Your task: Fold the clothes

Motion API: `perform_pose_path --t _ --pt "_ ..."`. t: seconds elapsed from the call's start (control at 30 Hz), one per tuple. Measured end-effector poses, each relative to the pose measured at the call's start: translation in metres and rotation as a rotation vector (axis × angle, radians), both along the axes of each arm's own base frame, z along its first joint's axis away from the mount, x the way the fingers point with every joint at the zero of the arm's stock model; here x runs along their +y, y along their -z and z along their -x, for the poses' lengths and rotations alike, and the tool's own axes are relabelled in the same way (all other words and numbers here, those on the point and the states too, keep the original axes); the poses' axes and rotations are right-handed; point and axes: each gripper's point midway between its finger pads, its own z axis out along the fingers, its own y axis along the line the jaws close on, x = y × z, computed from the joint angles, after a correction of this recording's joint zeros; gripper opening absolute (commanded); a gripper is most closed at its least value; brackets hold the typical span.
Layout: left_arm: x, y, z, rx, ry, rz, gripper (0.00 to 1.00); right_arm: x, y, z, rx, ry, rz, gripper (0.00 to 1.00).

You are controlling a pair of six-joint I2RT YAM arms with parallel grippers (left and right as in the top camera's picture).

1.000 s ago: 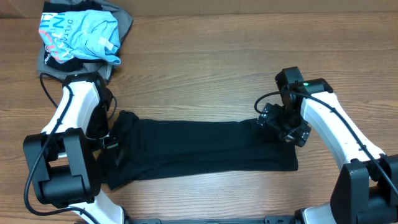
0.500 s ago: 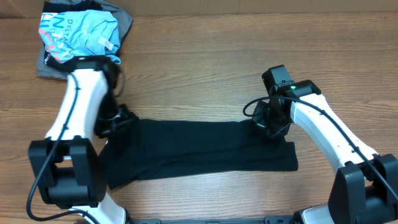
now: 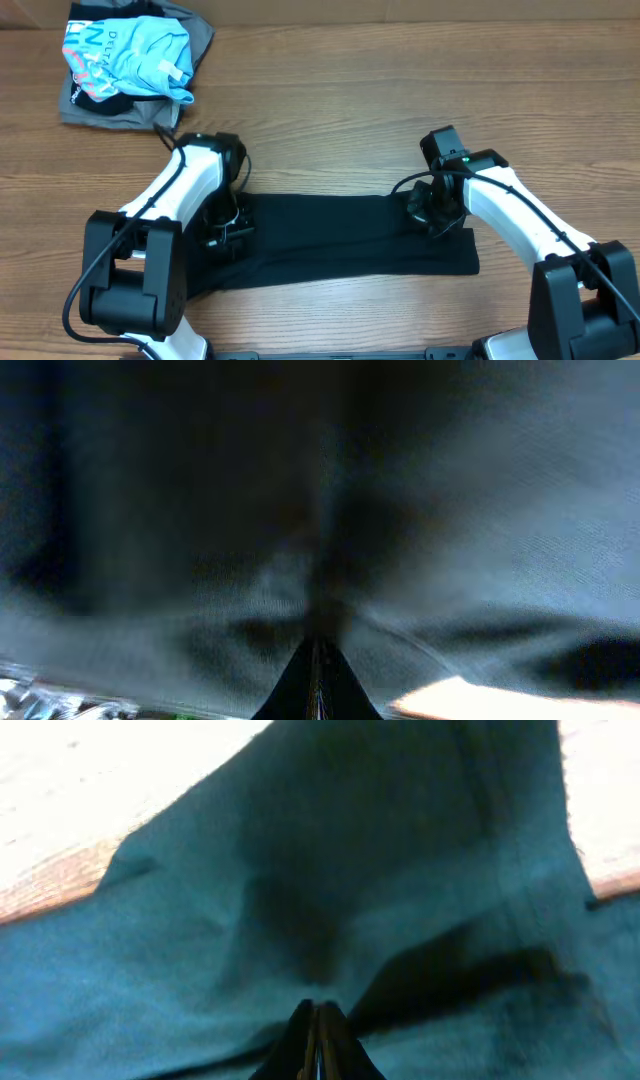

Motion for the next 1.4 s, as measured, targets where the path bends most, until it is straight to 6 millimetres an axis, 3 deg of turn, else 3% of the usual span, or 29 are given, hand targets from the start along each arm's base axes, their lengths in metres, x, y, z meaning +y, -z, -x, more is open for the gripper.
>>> perform_pose_path --t 0.17,0.37,0.6,0.83,1.2,1.4 --pt "0.009 0.016 0.014 0.024 -0.045 0.003 0.05 -0.006 0.013 0.004 0.005 0.016 0.001 0.04" --pt "0.014 0.023 0.017 0.023 -0.086 0.004 0.09 -0.027 0.033 0.002 0.071 0.106 -0.006 0.04" --pt "0.017 0.025 0.012 0.003 -0.115 0.005 0.25 -0.037 0.034 -0.001 0.116 0.226 -0.113 0.04" --pt "0.017 0.031 -0.003 -0.060 -0.126 0.018 0.50 -0.064 0.034 -0.006 0.117 0.356 -0.148 0.04" --pt "0.011 0.033 -0.051 -0.275 -0.134 0.062 0.49 -0.094 0.032 -0.017 0.093 0.473 -0.138 0.04" --pt "0.007 0.030 -0.079 -0.386 -0.136 0.091 0.55 -0.115 0.031 -0.020 0.097 0.534 -0.123 0.04"
